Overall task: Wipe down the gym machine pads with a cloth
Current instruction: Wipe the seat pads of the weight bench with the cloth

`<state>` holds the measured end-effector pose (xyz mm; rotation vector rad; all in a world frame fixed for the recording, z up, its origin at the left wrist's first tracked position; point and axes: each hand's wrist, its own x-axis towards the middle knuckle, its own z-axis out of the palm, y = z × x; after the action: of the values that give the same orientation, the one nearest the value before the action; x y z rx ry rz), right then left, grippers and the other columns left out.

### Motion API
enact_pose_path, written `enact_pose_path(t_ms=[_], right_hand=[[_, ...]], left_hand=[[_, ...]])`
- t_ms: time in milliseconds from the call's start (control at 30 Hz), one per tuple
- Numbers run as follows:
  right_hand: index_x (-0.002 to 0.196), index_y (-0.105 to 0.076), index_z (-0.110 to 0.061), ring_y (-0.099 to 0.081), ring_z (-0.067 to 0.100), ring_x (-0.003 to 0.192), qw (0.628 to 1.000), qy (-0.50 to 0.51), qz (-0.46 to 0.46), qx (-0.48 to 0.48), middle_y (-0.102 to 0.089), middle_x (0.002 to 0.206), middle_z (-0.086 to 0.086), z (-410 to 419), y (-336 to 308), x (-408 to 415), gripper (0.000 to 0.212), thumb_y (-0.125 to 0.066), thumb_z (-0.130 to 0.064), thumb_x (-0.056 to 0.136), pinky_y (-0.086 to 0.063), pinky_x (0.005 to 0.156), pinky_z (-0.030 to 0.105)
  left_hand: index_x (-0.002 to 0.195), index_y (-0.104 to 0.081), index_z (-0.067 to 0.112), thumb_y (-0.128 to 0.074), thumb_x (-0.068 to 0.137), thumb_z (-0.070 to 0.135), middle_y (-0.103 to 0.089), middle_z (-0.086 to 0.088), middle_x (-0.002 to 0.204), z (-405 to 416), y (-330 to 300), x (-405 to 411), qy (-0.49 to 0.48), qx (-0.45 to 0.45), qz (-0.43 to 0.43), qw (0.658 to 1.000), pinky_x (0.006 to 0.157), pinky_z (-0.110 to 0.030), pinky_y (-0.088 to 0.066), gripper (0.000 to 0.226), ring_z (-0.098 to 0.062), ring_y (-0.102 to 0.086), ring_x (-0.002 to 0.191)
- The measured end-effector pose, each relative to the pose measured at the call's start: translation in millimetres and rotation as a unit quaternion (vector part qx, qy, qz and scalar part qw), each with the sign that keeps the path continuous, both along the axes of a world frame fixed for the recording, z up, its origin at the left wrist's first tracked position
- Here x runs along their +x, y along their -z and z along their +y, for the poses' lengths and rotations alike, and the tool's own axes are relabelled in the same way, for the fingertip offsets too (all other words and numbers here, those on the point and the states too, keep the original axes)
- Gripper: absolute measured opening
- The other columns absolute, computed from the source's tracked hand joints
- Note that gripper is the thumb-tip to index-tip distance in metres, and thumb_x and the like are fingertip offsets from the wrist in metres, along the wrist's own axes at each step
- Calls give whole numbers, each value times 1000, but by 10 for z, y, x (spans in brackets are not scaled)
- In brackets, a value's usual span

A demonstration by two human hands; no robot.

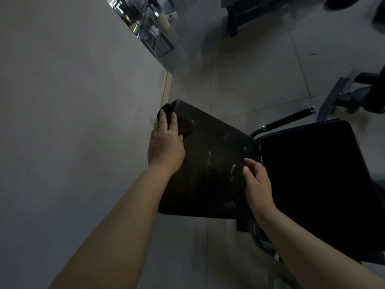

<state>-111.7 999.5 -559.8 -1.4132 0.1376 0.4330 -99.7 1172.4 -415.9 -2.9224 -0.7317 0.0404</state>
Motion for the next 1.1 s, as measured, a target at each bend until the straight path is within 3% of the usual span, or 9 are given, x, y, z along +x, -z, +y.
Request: enact_pose_path(t_ms=[100, 233, 400, 500, 633, 900, 1033, 1100], right_hand=[[126, -53, -21, -47, 5, 112, 1000, -13, -7, -10, -48, 126, -6, 43, 36, -22, 29, -49, -19, 97, -36, 91, 19], [119, -54, -22, -45, 2, 107, 998, -31, -28, -42, -46, 121, -8, 86, 139, -77, 24, -51, -15, 96, -31, 81, 4], [127, -51, -16, -42, 3, 112, 997, -39, 4, -60, -44, 133, -3, 103, 361, -58, 33, -54, -18, 95, -36, 95, 22], [140, -41, -17, -32, 3, 127, 994, -94, 7, -50, -28, 149, -5, 101, 537, -4, 51, -57, -30, 93, -30, 104, 25], [146, -30, -25, -16, 12, 142, 982, -181, 29, -49, -10, 155, -12, 90, 757, 77, 75, -65, -46, 84, -23, 116, 40], [146, -28, -29, -16, 16, 142, 972, -220, 12, -79, -11, 154, -9, 109, 936, 77, 83, -72, -45, 78, -24, 114, 37], [145, -32, -25, -20, 19, 141, 975, -207, 14, -77, -15, 153, -6, 139, 975, 78, 83, -75, -43, 76, -25, 114, 39], [145, -33, -23, -19, 20, 142, 975, -207, 16, -77, -14, 155, -4, 147, 981, 71, 84, -76, -41, 75, -23, 115, 39]], left_hand=[[152, -13, 14, -44, 98, 23, -1, -12, 160, -102, 60, -482, 24, 9, 2, 1000, 114, -45, -28, 63, -31, -12, 145], [148, -28, 5, -50, 91, 21, -15, -23, 155, -199, 143, -947, 43, 62, 22, 997, 105, -53, -38, 63, -43, -25, 139], [150, -21, 7, -49, 93, 32, -11, -27, 155, -152, 110, -744, 24, 101, 86, 991, 97, -56, -42, 69, -48, -26, 137], [152, -10, 12, -44, 95, 38, -6, -22, 157, -139, 83, -480, 0, 97, 85, 992, 102, -54, -38, 71, -43, -20, 140], [153, -5, 15, -40, 97, 39, -8, -20, 157, -83, 67, -166, -4, 107, 57, 993, 103, -53, -36, 70, -39, -20, 141], [152, -11, 15, -42, 99, 33, -17, -18, 155, -58, 98, 265, -31, 141, 20, 989, 99, -51, -40, 65, -37, -32, 135], [151, -18, 13, -49, 94, 29, -9, -16, 158, -172, 106, -139, -2, 147, 46, 988, 102, -51, -39, 67, -37, -25, 139], [146, -32, 6, -57, 88, 26, -19, -21, 155, -294, 128, -526, 20, 164, 73, 984, 98, -53, -42, 66, -44, -30, 136]])
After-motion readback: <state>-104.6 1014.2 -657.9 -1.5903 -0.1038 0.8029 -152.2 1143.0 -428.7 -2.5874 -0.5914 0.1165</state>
